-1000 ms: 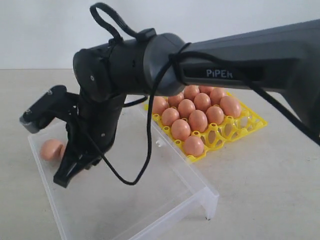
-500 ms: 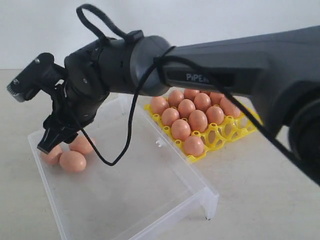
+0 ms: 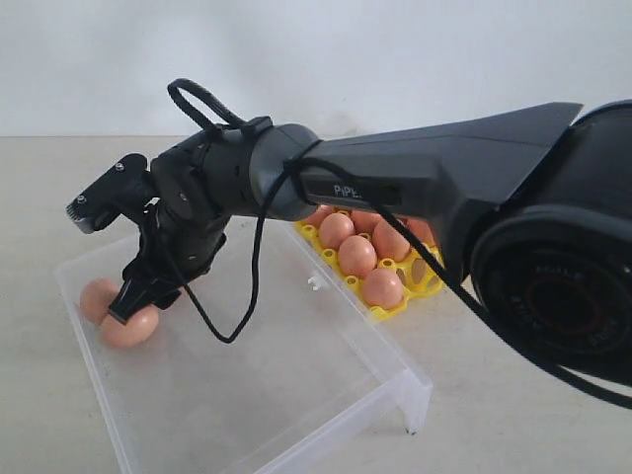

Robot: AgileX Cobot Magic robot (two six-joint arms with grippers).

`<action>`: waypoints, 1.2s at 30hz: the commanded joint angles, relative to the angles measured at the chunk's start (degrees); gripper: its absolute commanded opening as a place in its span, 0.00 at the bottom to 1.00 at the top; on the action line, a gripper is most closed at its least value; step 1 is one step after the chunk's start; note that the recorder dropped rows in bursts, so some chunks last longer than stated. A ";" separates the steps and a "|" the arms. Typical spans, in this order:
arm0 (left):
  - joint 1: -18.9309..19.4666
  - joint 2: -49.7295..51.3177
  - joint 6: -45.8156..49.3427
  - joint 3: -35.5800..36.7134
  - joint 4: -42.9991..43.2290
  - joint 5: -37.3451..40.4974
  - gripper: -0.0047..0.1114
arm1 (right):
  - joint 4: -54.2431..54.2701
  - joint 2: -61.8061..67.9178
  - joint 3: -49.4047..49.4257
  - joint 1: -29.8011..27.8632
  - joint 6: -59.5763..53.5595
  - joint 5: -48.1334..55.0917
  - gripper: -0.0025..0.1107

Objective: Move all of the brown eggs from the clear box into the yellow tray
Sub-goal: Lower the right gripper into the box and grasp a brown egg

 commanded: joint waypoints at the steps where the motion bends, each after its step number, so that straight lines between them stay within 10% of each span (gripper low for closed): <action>1: -0.19 -0.17 0.03 -0.24 -0.31 0.00 0.00 | -0.37 -0.16 -0.47 -0.29 -3.58 -2.32 0.52; 12: -0.19 -0.17 0.03 -0.24 -0.31 0.00 0.00 | 2.63 -0.16 -0.47 -0.29 -4.05 -4.34 0.52; 18: -0.19 -0.17 0.03 -0.24 -0.31 0.00 0.00 | 2.63 1.05 -0.47 -0.29 -4.19 -0.91 0.68; 36: -0.19 -0.17 0.03 -0.24 -0.31 0.00 0.00 | 9.73 3.00 -0.47 -0.40 -3.33 -7.83 0.59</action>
